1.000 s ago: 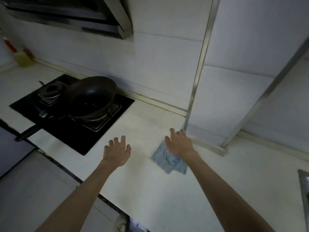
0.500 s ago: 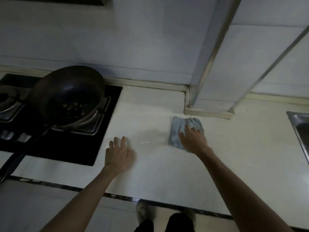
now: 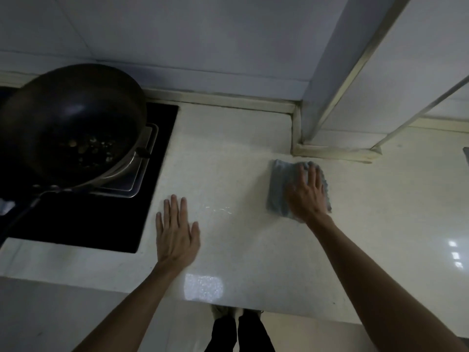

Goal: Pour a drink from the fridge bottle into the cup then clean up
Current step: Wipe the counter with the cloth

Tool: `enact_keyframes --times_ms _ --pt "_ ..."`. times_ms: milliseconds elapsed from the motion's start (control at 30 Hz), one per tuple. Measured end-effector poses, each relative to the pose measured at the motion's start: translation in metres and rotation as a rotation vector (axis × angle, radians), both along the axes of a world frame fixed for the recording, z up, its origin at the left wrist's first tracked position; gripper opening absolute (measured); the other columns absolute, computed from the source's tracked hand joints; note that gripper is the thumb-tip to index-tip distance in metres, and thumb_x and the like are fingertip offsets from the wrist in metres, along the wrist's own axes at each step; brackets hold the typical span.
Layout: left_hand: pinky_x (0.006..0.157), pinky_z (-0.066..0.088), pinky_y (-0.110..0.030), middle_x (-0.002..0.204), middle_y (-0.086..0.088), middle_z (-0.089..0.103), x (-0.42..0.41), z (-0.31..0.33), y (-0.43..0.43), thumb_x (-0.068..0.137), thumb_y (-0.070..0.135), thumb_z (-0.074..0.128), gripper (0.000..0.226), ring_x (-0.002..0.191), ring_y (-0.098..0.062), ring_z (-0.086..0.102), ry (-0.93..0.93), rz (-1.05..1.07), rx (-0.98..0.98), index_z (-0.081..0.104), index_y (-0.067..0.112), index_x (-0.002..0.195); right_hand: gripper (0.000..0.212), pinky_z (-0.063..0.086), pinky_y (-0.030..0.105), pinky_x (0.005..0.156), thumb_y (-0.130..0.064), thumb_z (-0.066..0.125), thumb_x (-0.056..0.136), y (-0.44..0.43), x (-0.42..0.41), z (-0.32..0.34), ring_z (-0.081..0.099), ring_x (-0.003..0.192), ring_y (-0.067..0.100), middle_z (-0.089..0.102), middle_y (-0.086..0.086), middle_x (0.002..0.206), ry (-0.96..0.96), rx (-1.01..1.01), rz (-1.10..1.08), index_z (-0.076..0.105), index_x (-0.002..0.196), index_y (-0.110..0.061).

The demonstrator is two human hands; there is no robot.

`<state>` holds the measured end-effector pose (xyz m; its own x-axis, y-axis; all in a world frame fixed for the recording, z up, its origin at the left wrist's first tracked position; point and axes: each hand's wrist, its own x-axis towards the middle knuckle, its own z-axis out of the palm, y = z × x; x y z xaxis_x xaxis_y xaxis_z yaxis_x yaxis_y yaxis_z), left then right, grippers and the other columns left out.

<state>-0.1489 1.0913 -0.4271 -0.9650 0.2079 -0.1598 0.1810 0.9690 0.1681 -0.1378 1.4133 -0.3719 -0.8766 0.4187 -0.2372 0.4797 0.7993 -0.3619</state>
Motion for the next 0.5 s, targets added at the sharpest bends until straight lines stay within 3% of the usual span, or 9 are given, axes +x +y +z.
enact_keyframes --times_ms 233,500 --pt "0.123 0.008 -0.049 0.164 -0.013 -0.001 0.0 -0.003 -0.002 0.093 0.044 0.023 0.074 0.152 -0.027 -0.002 0.017 0.003 -0.009 0.007 0.011 0.157 0.073 -0.018 0.043 0.116 -0.056 0.01 0.093 0.0 -0.005 -0.048 -0.019 0.149 0.025 -0.02 0.008 0.162 -0.053 0.129 -0.022 -0.012 0.156 -0.024" --pt "0.123 0.009 -0.049 0.164 -0.011 -0.001 0.0 -0.002 -0.001 0.093 0.043 0.028 0.074 0.152 -0.026 -0.003 0.023 0.011 0.012 0.009 0.011 0.157 0.079 -0.013 0.047 0.12 -0.064 0.001 0.089 -0.031 -0.028 -0.055 -0.02 0.149 0.022 -0.022 0.007 0.162 -0.033 0.116 0.242 -0.011 0.156 -0.024"
